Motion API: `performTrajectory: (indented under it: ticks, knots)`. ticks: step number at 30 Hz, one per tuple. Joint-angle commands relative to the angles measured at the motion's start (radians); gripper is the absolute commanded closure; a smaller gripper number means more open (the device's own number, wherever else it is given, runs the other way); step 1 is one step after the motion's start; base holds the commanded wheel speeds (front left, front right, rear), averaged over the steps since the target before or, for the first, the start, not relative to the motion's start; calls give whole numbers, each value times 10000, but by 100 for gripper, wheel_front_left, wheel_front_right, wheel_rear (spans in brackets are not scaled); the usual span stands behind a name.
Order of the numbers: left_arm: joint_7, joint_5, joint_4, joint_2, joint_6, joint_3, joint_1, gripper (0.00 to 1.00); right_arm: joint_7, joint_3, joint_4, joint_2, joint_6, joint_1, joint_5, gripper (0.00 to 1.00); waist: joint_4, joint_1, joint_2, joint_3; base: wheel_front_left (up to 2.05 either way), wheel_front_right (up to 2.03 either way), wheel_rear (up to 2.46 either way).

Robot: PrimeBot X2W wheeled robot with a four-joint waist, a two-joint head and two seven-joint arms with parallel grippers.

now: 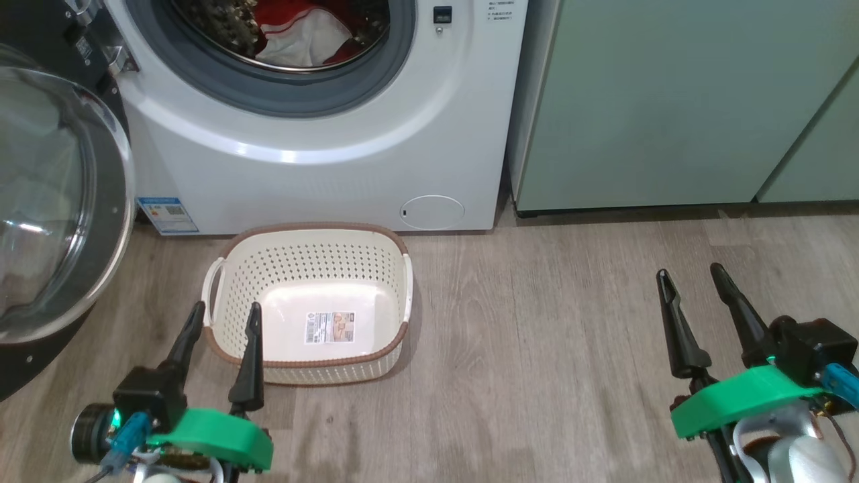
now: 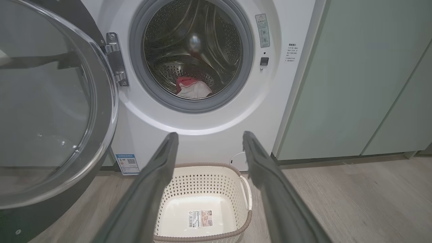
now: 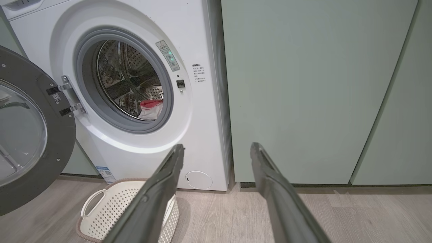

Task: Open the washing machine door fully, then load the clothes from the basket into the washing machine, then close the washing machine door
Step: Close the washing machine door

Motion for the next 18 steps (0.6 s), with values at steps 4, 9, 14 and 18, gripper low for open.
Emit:
performTrajectory:
  ticks: [4,9,14,18]
  knots:
    - [-90,26,-256,218,78,324,-455,0,-65,176,-310,-39,0,-144,57,0,76,0,0,-82,0,0,0]
    - [-74,-2,-235,178,90,277,-522,0,-61,123,-354,-39,0,-60,86,0,395,0,0,-123,0,0,0]
    - [-87,-13,-282,115,183,328,-574,0,-22,135,-489,-39,0,13,93,0,1286,0,0,-125,0,0,0]
    - [-97,-35,-283,101,216,389,-536,0,7,161,-566,-39,0,-7,67,0,2000,0,0,-145,0,0,0]
